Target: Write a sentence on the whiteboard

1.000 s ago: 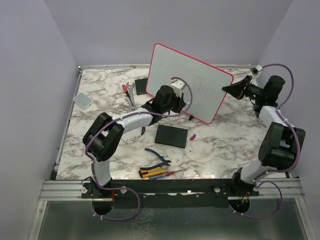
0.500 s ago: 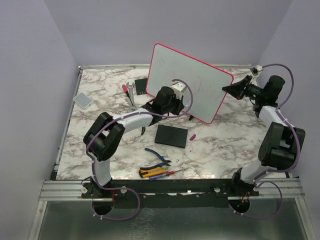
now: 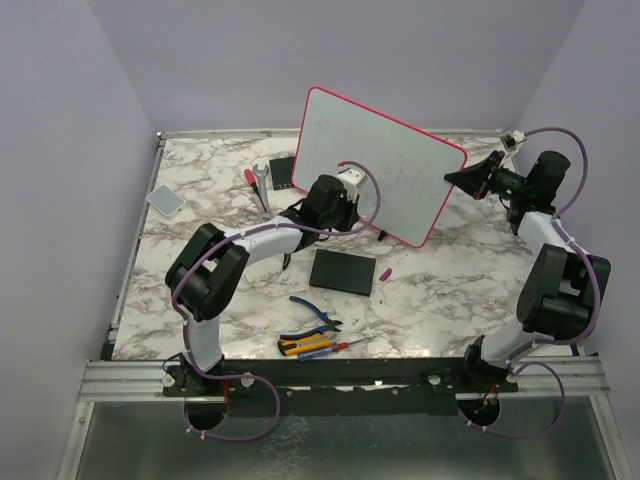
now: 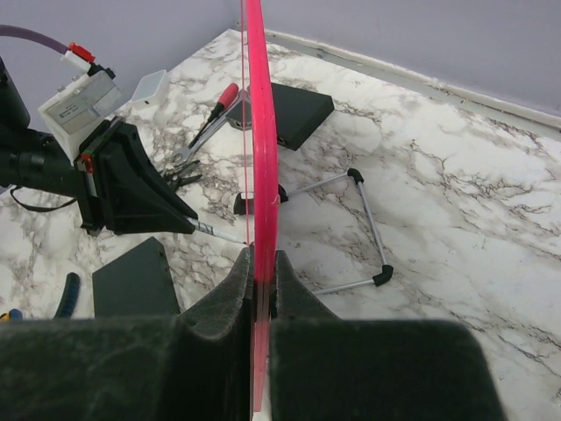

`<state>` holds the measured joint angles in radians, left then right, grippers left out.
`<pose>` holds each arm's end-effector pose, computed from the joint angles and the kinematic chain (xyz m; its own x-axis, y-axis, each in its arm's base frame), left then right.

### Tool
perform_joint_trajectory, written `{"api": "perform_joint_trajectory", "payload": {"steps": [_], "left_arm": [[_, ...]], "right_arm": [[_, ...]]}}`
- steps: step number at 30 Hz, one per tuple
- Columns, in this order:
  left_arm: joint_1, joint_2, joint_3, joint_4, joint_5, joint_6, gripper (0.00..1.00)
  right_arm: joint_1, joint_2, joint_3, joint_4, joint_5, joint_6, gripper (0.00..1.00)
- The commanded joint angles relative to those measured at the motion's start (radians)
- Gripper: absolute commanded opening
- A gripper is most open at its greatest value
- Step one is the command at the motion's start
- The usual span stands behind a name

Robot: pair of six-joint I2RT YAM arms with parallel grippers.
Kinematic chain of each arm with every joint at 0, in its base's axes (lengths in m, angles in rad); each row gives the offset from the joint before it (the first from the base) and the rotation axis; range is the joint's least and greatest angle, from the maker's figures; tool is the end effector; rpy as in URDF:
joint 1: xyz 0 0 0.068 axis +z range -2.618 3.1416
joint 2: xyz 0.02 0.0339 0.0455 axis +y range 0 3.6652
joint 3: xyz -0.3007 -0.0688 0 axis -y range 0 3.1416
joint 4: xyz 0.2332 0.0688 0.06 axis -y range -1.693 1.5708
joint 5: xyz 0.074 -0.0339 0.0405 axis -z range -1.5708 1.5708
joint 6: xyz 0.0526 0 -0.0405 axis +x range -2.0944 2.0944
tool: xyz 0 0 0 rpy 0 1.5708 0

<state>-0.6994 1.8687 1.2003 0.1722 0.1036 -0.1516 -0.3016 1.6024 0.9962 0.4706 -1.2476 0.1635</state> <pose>0.3329 -0.2871 0.2434 -0.4673 0.1969 -0.8619 0.6467 0.7408 -0.1815 0.3444 -0.0549 0.3182 -0.2580 0.1344 -0.9567 -0.7711 0.5680 0.2878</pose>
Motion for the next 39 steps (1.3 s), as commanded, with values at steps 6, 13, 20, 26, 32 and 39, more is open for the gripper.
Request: {"api": "perform_joint_trajectory", "payload": {"steps": [6,13,20,26,32,39], "left_arm": [[0.008,0.002,0.03,0.009,-0.001,-0.013,0.0],[0.008,0.017,0.041,0.012,0.012,-0.017,0.0],[0.005,0.024,0.058,0.015,0.025,-0.024,0.0],[-0.002,0.045,0.072,0.018,0.032,-0.026,0.0],[-0.006,0.047,0.09,0.02,0.034,-0.036,0.0],[-0.011,0.054,0.121,0.033,0.03,-0.051,0.0]], "right_arm": [[0.027,0.013,-0.014,-0.075,0.017,-0.065,0.01],[0.026,0.011,-0.015,-0.074,0.017,-0.065,0.01],[0.027,0.013,-0.015,-0.072,0.019,-0.063,0.01],[0.026,0.013,-0.016,-0.071,0.019,-0.063,0.0],[0.026,0.014,-0.015,-0.071,0.019,-0.062,0.01],[0.026,0.013,-0.016,-0.07,0.019,-0.062,0.0]]}}
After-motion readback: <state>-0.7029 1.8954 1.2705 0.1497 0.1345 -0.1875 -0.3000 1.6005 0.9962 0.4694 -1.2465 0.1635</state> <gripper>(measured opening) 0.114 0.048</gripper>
